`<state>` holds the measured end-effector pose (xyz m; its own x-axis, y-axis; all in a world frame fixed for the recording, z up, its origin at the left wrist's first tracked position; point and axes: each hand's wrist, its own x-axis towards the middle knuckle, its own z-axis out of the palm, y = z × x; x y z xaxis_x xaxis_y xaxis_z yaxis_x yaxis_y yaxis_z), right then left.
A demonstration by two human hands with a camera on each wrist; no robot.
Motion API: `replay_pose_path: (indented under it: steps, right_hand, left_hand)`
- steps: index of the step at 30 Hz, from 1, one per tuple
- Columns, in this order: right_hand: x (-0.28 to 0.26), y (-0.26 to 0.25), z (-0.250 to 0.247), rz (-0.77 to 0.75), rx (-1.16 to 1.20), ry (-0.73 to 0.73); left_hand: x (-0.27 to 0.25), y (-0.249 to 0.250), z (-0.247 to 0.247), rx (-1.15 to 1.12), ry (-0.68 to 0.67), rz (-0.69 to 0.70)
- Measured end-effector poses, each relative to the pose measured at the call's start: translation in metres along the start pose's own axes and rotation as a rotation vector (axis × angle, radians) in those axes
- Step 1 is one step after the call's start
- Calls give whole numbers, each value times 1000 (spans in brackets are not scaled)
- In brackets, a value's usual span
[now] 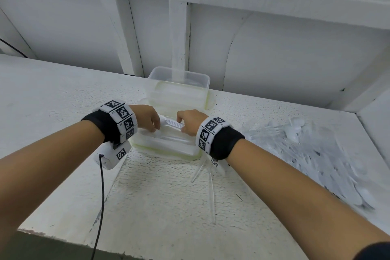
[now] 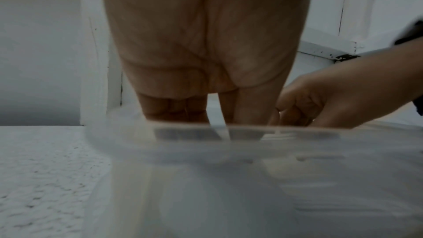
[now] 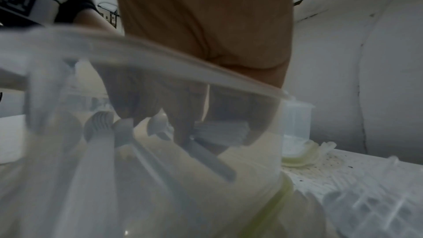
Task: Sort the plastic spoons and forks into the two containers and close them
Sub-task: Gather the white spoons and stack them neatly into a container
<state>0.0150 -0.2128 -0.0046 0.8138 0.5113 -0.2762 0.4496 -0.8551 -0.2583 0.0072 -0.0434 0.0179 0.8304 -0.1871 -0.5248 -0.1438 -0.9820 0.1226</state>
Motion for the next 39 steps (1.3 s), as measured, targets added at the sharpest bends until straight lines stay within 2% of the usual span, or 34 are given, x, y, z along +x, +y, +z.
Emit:
replay_pose_path:
  steps: [8, 15, 20, 24, 26, 28, 31, 34, 39]
  right_hand:
    - [2, -3, -1, -72, 17, -77]
    - [0, -7, -3, -87, 40, -129]
    - [-3, -10, -6, -107, 64, -174]
    - [-1, -8, -5, -109, 104, -178]
    - [0, -8, -4, -111, 115, -185]
    - [2, -8, -3, -112, 121, -185]
    - [3, -7, -2, -107, 128, -184]
    - [3, -7, -2, -96, 155, -191]
    - [4, -5, -6, -72, 193, -227]
  left_hand:
    - [-16, -2, -1, 16, 13, 37]
    - [-20, -9, -1, -62, 61, 64]
    - [-26, -17, -5, -224, 208, 66]
    - [-28, -30, -1, -386, 444, 27]
    - [-28, -37, 5, -401, 546, -24]
    - [-28, -42, 11, -363, 593, -28]
    - [-30, -38, 19, -252, 570, 76]
    - [-32, -29, 25, -74, 461, 182]
    - [-36, -23, 23, 6, 311, 149]
